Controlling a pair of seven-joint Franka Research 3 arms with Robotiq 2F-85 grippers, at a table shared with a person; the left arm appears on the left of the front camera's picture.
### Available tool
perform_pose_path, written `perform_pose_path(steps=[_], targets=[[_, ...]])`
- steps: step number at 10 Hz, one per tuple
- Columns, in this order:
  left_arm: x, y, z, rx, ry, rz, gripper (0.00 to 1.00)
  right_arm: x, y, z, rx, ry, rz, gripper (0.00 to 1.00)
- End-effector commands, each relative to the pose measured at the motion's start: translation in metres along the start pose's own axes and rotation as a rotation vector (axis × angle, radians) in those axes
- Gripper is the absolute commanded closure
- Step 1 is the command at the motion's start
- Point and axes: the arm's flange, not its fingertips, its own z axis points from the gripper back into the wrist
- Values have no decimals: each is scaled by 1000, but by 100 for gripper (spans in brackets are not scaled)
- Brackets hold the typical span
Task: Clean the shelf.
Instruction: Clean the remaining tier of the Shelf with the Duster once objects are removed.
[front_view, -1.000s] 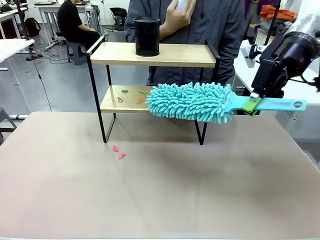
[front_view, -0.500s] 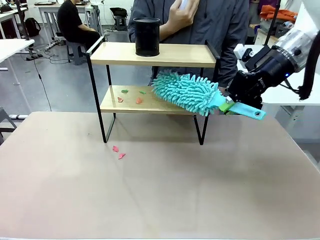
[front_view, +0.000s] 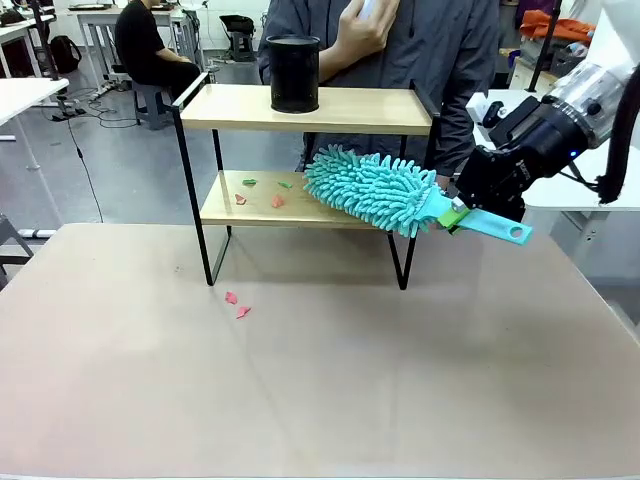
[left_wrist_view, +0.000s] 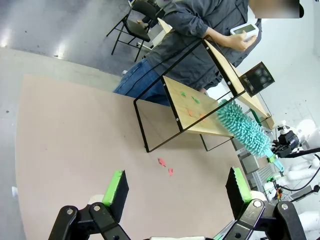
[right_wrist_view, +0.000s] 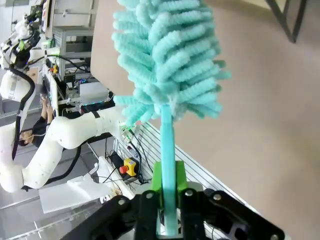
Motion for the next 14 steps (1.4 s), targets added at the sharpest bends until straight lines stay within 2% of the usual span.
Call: perform_pose_path(steps=[1,4,6,7,12,14], targets=[[-2,1,-2,-15,-19,-17,0,28,2,-16,-115,-41,-21,88],[-2,1,-2,-15,-19,-17,0,60,4,-25,-157,-176,-32,88],[-2,1,-2,-15,-19,-17,0,76,2,-41,-238,-242,-77,88],[-2,1,-2,-15,-19,-17,0,82,3,-50,-229,-259,-67,88],[-2,1,-2,-15,-19,-17,0,97,24,-90,-203,-213,8,88],[-2,1,-2,-15,-19,-17,0,92,26,-87,-190,-226,22,88]])
